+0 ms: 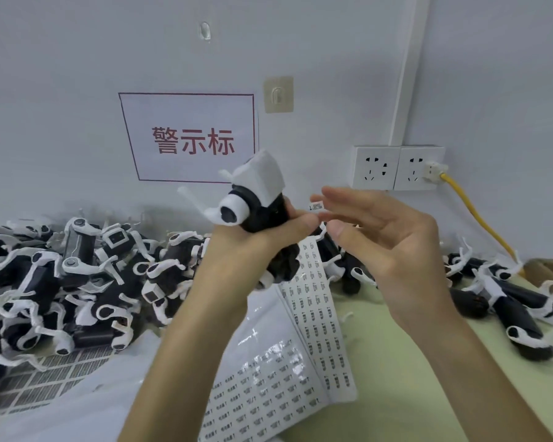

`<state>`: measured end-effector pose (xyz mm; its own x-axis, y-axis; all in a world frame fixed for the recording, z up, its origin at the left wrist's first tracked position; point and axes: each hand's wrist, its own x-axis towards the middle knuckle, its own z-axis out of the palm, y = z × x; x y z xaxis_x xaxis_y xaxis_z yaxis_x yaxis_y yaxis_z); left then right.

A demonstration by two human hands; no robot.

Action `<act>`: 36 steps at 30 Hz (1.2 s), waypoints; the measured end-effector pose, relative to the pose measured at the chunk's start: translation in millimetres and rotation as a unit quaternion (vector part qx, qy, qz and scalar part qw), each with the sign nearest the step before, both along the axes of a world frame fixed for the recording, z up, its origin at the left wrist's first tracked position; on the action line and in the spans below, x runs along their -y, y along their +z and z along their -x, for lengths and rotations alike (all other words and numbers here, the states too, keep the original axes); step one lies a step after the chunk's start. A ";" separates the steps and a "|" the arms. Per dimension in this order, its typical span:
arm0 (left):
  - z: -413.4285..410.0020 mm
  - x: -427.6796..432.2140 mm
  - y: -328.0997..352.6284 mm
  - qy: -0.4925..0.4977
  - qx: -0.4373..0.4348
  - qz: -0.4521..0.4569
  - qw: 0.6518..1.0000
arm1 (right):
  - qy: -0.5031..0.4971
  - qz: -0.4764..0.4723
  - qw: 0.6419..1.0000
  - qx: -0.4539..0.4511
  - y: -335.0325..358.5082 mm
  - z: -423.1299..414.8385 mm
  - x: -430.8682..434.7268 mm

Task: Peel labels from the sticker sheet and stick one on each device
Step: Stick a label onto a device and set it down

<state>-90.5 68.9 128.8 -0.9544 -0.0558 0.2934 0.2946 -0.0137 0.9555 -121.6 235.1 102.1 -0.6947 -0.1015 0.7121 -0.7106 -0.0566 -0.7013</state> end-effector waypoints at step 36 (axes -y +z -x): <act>10.9 -6.3 -16.6 0.095 -0.223 0.288 0.926 | -0.221 -0.244 0.939 -0.099 6.1 -4.7 -8.7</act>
<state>-101.4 75.1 112.3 -0.7205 0.0780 0.6891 0.6059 0.5542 0.5708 -116.9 243.8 108.2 -0.6044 -0.1822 0.7756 -0.7088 0.5674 -0.4190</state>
